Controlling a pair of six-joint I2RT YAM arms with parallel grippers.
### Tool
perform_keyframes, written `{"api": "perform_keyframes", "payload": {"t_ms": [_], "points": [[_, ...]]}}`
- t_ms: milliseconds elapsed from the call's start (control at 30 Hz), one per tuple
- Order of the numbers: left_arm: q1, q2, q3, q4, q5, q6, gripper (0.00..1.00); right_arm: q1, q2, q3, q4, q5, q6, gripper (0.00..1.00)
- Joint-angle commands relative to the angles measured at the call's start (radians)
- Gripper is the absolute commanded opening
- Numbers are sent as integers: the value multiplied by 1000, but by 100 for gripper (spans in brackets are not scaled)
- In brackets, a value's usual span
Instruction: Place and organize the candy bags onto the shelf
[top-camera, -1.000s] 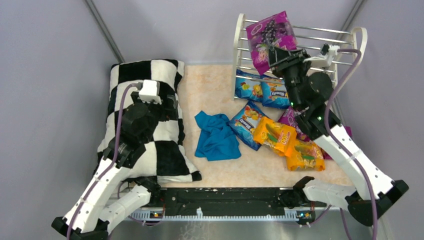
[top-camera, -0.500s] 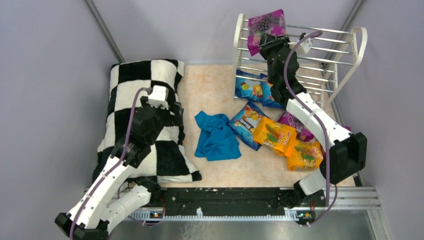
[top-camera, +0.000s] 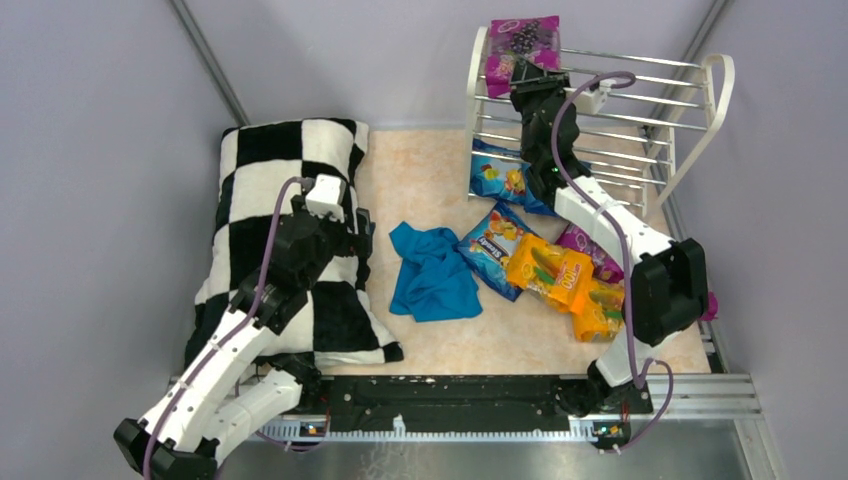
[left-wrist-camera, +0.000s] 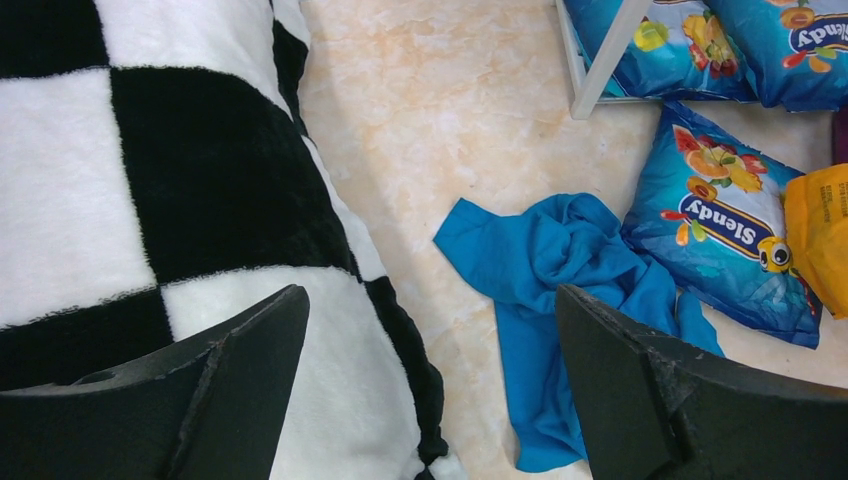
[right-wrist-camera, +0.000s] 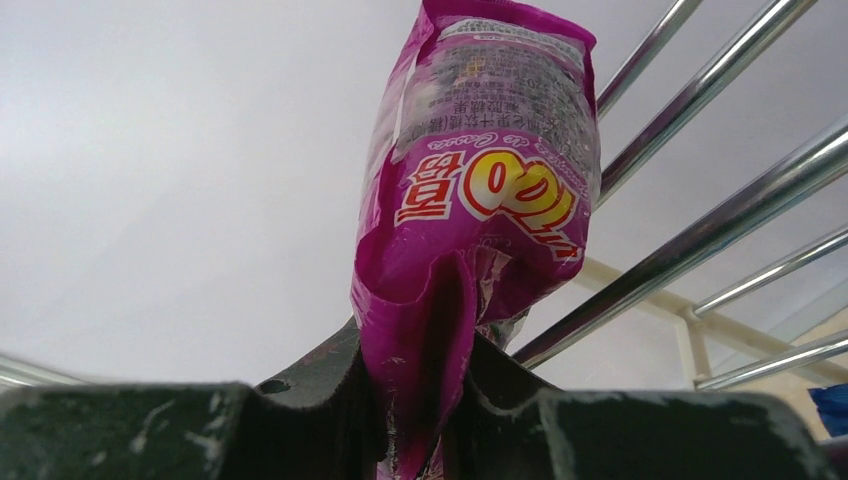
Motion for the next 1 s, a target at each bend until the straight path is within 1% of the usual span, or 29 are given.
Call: {"api": "perform_keyframes", "payload": {"t_ms": [0, 267, 467, 533, 700, 833, 900, 967], "points": [[0, 6, -15, 63, 13, -7, 99, -2, 7, 69, 154, -28, 68, 1], [0, 14, -16, 66, 32, -10, 99, -1, 38, 67, 124, 10, 89, 1], [0, 17, -17, 65, 29, -10, 99, 6, 54, 95, 78, -60, 62, 5], [1, 13, -16, 65, 27, -9, 99, 11, 50, 93, 52, -77, 60, 11], [0, 7, -18, 61, 19, -9, 99, 16, 24, 60, 22, -110, 44, 36], [0, 4, -21, 60, 20, -9, 99, 13, 6, 82, -71, -181, -2, 55], [0, 6, -20, 62, 22, -10, 99, 14, -4, 88, -120, -221, -11, 65], [0, 11, -21, 61, 28, -12, 99, 14, -20, 89, -180, -248, -6, 73]]}}
